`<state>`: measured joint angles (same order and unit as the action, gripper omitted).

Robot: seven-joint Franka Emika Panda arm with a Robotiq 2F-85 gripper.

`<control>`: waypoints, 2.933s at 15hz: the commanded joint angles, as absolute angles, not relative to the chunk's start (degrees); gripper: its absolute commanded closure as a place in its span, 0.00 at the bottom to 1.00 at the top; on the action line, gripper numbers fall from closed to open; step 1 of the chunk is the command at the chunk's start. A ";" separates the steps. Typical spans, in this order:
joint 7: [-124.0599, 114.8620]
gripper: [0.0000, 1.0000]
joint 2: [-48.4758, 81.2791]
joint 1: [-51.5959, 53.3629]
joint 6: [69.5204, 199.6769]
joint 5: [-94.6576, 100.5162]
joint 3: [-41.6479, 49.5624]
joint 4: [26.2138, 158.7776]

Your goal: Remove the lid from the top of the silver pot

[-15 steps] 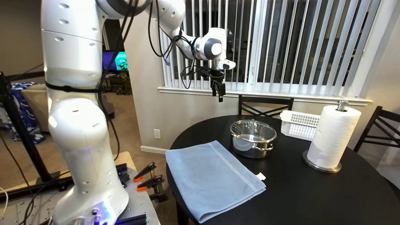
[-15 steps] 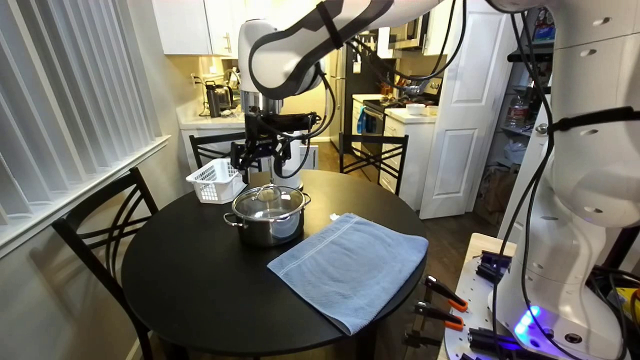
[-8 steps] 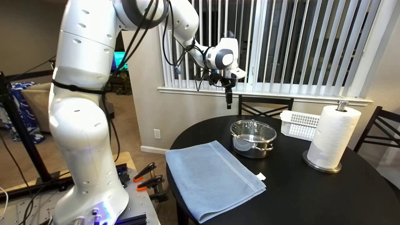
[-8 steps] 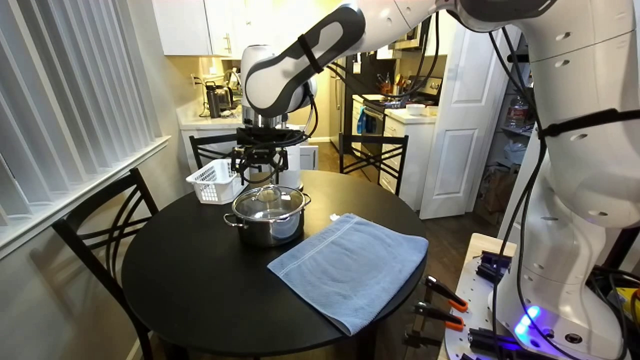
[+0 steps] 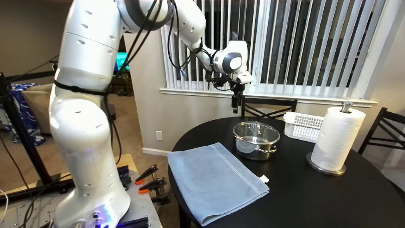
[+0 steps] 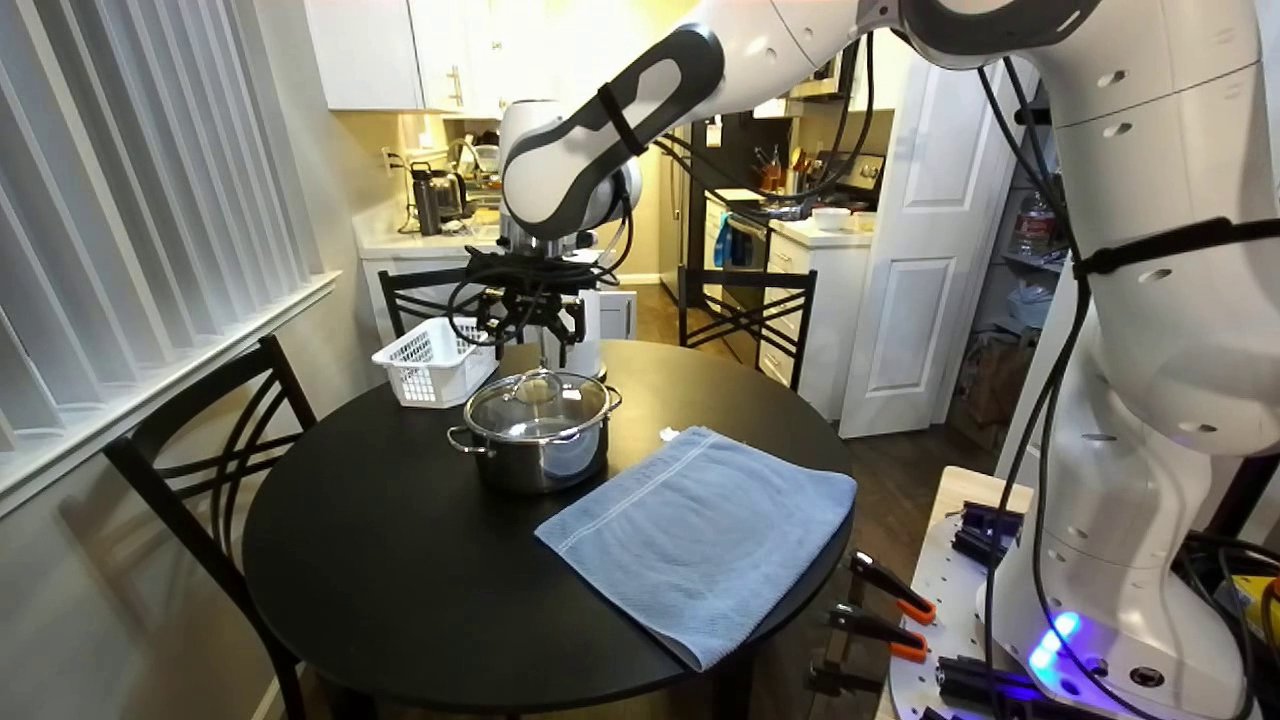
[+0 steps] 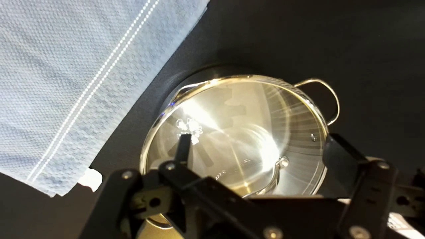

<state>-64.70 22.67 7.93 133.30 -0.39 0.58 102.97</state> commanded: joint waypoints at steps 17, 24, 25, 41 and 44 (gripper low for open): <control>-101.58 0.00 41.29 9.79 132.69 -0.76 7.73 77.83; -123.73 0.00 46.89 11.04 125.29 1.10 11.64 69.72; -126.86 0.00 47.22 11.04 123.52 1.21 11.74 68.81; -141.52 0.00 54.14 6.44 111.88 1.49 7.24 60.82; -138.76 0.00 54.34 6.25 113.32 1.75 7.27 60.76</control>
<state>-142.21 54.01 7.19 111.41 0.70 8.33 61.59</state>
